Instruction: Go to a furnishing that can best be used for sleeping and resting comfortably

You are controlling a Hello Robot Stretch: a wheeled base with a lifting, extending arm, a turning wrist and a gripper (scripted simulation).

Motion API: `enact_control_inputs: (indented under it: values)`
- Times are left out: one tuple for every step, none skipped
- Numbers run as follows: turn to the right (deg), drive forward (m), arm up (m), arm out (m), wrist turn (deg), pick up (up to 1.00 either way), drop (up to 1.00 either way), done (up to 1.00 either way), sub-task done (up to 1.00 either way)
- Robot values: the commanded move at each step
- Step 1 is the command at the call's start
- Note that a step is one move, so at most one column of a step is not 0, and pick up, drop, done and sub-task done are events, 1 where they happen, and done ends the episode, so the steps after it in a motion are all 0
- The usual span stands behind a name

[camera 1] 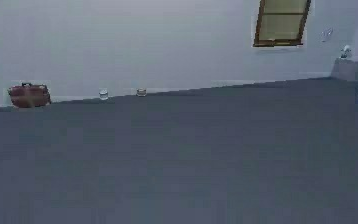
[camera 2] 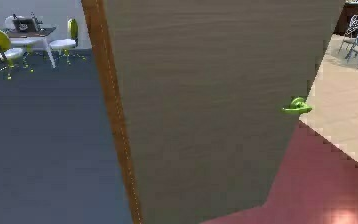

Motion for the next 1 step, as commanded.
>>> enact_control_inputs:
  values:
    - [-45.0, 0.0, 0.0, 0.0, 0.0, 0.0, 0.0, 0.0, 0.0]
